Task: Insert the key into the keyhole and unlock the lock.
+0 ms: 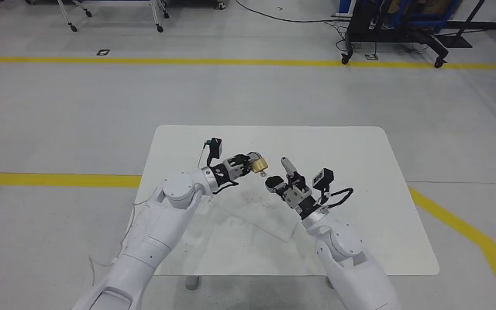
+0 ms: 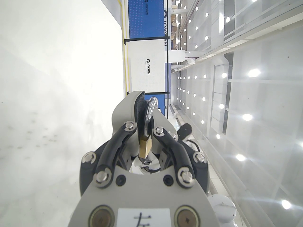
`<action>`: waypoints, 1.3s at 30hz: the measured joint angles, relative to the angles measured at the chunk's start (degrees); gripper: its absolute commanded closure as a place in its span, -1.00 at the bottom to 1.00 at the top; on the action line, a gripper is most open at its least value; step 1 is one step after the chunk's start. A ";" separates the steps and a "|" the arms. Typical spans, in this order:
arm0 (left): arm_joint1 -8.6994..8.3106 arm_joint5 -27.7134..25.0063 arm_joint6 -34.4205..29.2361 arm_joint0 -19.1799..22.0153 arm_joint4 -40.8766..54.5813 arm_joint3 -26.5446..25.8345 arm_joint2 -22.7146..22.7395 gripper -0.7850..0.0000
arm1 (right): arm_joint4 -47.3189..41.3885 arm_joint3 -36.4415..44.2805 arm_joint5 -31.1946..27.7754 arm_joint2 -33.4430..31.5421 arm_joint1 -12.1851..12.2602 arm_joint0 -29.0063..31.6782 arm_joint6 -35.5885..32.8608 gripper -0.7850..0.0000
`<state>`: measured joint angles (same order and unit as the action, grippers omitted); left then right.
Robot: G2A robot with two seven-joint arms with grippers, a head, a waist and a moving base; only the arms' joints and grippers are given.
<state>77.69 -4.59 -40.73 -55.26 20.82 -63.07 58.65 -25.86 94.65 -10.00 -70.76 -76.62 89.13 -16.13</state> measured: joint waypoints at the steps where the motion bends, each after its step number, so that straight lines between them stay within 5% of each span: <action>1: 0.03 0.16 0.16 0.01 -0.04 -0.02 -0.04 1.00 | 1.24 -0.02 -0.06 0.00 0.00 0.00 0.00 -1.00; 9: 0.13 0.30 -0.15 0.04 0.25 -0.06 -0.01 1.00 | -2.10 -0.02 1.20 -0.01 -0.01 -0.04 -0.07 -1.00; 10: 0.13 -0.20 -0.44 -0.07 0.68 -0.11 0.14 1.00 | -2.61 0.22 1.01 0.03 -0.06 0.09 -0.05 -0.31; 11: 0.13 -0.69 -0.72 -0.17 1.05 -0.14 0.29 1.00 | -3.91 0.43 0.98 0.16 -0.14 0.31 -0.39 0.06; 16: 0.06 -2.81 -1.68 -0.62 2.09 -0.14 0.97 1.00 | -15.01 -0.65 3.21 -0.10 -0.35 0.52 -5.52 0.98; 29: 0.08 -3.84 -2.31 -0.79 2.01 -0.13 1.17 1.00 | -18.73 -4.18 4.50 2.37 -0.94 -1.36 -6.01 0.98; 32: 0.08 -3.96 -2.48 -0.83 2.11 -0.13 1.23 1.00 | -19.38 -4.54 4.68 2.59 -1.07 -1.98 -5.52 0.87; 34: 0.08 -4.06 -2.61 -0.85 2.11 -0.13 1.28 1.00 | -19.49 -4.73 4.84 2.81 -1.15 -2.30 -5.05 0.47; 39: 0.09 -3.93 -2.78 -0.87 2.21 -0.11 1.35 1.00 | -18.78 -4.82 4.91 3.14 -1.22 -2.48 -4.63 0.29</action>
<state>77.78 -8.53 -43.52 -56.13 23.04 -63.18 60.00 -44.64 89.83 -5.09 -67.63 -77.84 86.65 -20.75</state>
